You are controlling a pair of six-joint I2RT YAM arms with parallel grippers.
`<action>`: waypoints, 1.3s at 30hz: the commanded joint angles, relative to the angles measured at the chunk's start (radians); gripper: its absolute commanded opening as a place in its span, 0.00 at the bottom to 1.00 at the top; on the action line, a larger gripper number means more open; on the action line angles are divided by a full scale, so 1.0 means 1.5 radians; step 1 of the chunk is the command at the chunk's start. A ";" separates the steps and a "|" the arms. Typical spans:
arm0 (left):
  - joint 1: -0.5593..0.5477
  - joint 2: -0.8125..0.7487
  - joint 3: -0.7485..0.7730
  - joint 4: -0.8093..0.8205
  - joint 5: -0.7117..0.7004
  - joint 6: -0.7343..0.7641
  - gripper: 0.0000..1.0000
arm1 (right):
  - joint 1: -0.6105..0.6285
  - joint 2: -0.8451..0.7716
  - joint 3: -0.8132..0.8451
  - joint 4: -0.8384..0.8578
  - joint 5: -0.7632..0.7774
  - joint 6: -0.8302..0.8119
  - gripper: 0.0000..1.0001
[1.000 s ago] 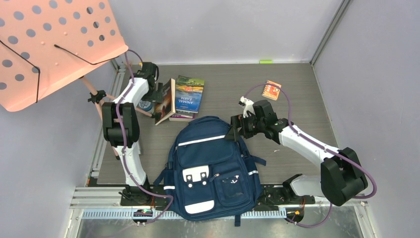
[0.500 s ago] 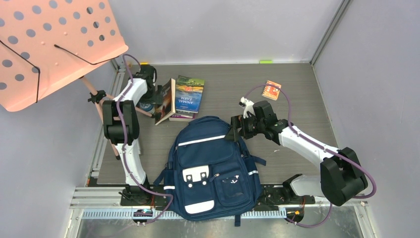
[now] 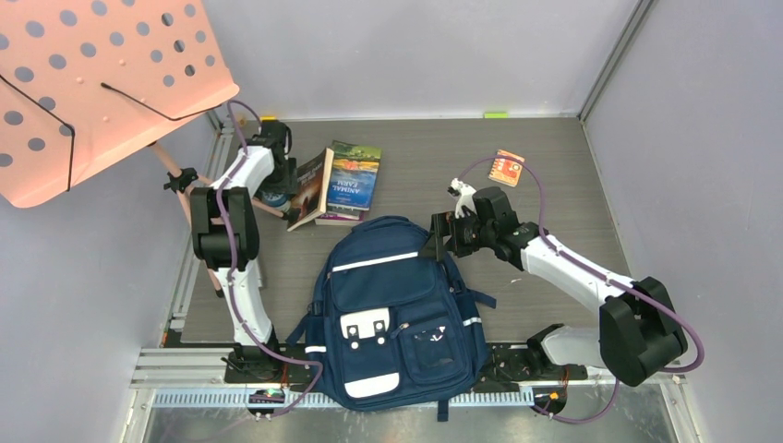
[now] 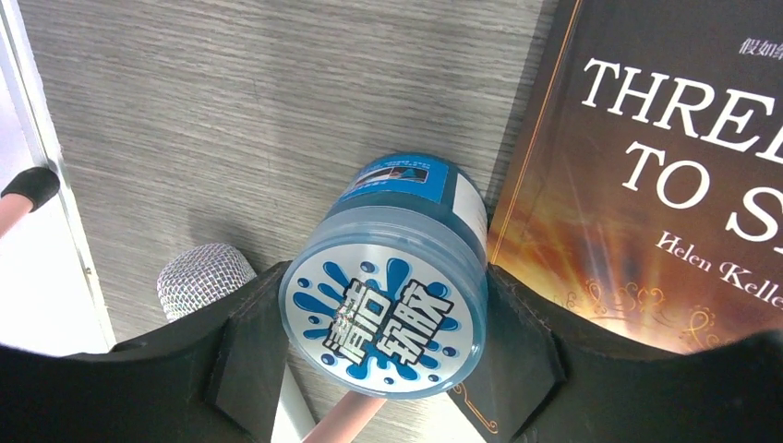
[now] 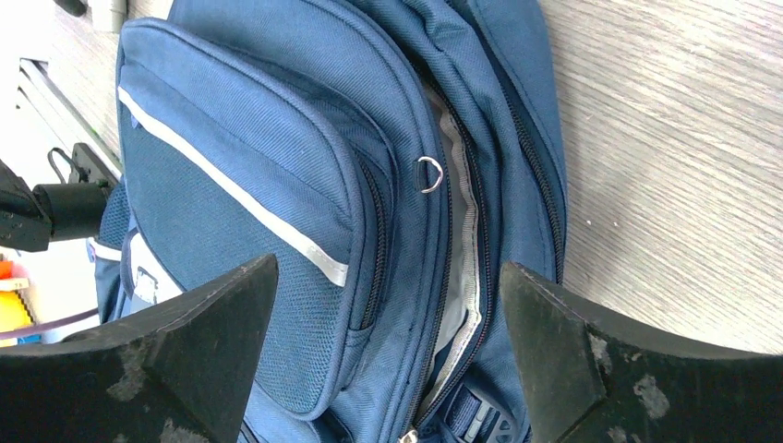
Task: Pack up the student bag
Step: Pick up the personal item from the center of the board, then place the personal item in the student bag.
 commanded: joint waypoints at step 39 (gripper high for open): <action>-0.207 -0.277 -0.093 0.005 0.466 -0.013 0.07 | 0.119 -0.010 0.118 0.024 -0.043 -0.053 0.01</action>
